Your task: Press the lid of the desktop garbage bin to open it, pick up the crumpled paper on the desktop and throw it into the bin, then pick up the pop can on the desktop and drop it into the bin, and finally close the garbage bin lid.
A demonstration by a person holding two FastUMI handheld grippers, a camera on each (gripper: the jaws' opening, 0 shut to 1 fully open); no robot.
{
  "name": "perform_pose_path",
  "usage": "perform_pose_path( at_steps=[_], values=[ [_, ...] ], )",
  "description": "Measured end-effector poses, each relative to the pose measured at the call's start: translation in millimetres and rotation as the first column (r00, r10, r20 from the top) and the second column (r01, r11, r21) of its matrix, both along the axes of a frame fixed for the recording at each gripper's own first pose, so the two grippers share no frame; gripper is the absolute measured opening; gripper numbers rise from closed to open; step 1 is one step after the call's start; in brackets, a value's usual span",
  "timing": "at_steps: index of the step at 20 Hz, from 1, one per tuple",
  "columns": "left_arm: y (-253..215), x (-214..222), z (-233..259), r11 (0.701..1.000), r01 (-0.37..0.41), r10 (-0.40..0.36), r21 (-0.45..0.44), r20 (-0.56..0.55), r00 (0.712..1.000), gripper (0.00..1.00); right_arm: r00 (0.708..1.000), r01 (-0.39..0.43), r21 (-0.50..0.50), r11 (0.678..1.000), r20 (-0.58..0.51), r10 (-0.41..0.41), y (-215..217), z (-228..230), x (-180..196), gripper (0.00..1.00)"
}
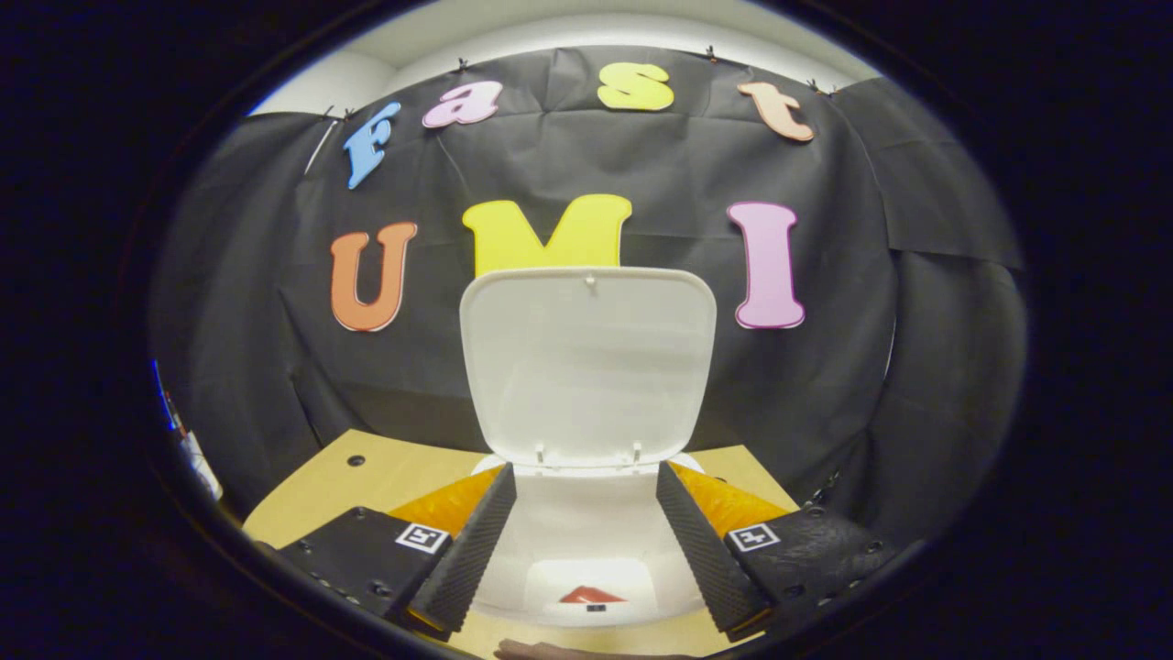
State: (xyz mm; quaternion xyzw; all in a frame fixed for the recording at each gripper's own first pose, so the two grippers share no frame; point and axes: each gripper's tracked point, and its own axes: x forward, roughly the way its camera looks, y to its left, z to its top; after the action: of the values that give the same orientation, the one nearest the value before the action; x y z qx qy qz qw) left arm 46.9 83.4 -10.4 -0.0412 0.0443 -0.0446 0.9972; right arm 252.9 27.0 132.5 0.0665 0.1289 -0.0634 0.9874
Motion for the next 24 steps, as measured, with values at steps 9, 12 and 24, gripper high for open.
perform_pose_path(
  at_steps=[9, 12, 24],
  values=[
    [35.9, 2.6, 8.3, 0.997, -0.075, 0.075, -0.011, 0.006, 0.997, 0.89, 0.967, 0.029, -0.034, 0.999, 0.256, -0.019, 5.2, 131.1, 25.3, 0.93],
    [36.6, 6.7, 4.8, 0.998, -0.059, 0.059, -0.012, -0.007, 0.998, 0.9, 0.963, 0.056, -0.041, 0.998, 0.268, -0.043, 5.7, 143.7, 71.8, 0.93],
    [49.1, 17.7, -13.7, 0.996, -0.092, 0.091, -0.006, -0.052, 0.994, 0.9, 0.967, 0.184, -0.018, 0.983, 0.18, -0.178, -11.3, 108.7, 101.0, 0.96]
  ],
)
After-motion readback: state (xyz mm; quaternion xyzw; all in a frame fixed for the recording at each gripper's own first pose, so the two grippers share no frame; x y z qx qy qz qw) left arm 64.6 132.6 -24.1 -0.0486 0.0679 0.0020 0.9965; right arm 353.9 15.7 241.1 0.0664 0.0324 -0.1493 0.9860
